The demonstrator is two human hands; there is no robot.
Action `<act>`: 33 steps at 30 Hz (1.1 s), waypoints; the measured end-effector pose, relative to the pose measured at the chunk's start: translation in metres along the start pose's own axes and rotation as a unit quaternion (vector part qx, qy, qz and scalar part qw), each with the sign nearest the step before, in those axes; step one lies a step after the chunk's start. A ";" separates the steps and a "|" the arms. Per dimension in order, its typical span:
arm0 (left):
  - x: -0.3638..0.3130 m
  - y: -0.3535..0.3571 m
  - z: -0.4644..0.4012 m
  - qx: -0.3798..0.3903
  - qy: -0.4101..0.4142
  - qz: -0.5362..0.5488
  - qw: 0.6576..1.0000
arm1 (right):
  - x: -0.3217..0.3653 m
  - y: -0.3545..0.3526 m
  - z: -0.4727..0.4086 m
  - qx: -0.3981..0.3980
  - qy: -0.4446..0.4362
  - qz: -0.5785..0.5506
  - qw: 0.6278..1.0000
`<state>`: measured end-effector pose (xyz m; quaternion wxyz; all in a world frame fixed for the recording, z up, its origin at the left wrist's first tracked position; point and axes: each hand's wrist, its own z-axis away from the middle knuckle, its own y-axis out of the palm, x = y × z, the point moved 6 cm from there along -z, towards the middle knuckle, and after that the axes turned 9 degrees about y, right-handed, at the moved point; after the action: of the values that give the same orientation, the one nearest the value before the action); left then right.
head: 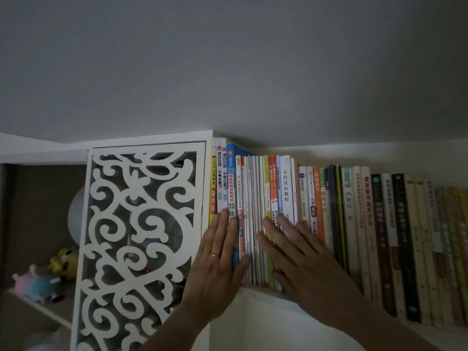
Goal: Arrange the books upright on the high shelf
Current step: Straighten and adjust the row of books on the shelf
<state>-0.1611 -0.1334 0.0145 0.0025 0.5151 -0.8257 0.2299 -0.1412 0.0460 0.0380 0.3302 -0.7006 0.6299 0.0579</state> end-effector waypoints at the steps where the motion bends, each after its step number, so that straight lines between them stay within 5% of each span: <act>1: -0.001 -0.001 0.001 0.000 -0.002 0.007 1.000 | 0.000 0.000 0.000 0.005 -0.002 0.002 1.000; 5: -0.021 -0.002 -0.001 -0.021 -0.047 0.077 0.996 | 0.002 -0.006 0.002 0.055 0.008 -0.006 0.998; 10: -0.034 0.006 -0.004 0.022 -0.112 0.038 0.993 | 0.004 -0.019 0.001 0.081 0.017 -0.029 0.996; 14: -0.047 -0.014 -0.001 0.059 -0.105 -0.037 0.992 | -0.004 -0.029 0.012 0.088 0.018 -0.039 0.995; 20: -0.124 -0.038 -0.030 0.051 -0.015 0.049 0.997 | -0.042 -0.067 0.055 0.044 0.053 -0.042 0.997; 23: -0.189 -0.041 -0.047 0.035 0.033 0.108 0.993 | -0.077 -0.096 0.103 0.023 0.122 -0.090 0.988; 27: -0.304 -0.043 -0.036 -0.082 0.120 0.166 0.975 | -0.125 -0.147 0.214 -0.042 0.239 -0.120 0.963; 30: -0.405 -0.024 -0.007 -0.058 0.156 0.228 0.959 | -0.145 -0.177 0.321 -0.024 0.315 -0.113 0.942; 33: -0.509 0.013 0.037 0.009 0.168 0.296 0.940 | -0.159 -0.182 0.442 0.074 0.390 -0.105 0.912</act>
<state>0.0756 0.2893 -0.1458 0.0688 0.2011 -0.9264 0.3110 0.1426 0.4149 -0.1551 0.1129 -0.7029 0.6342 -0.3016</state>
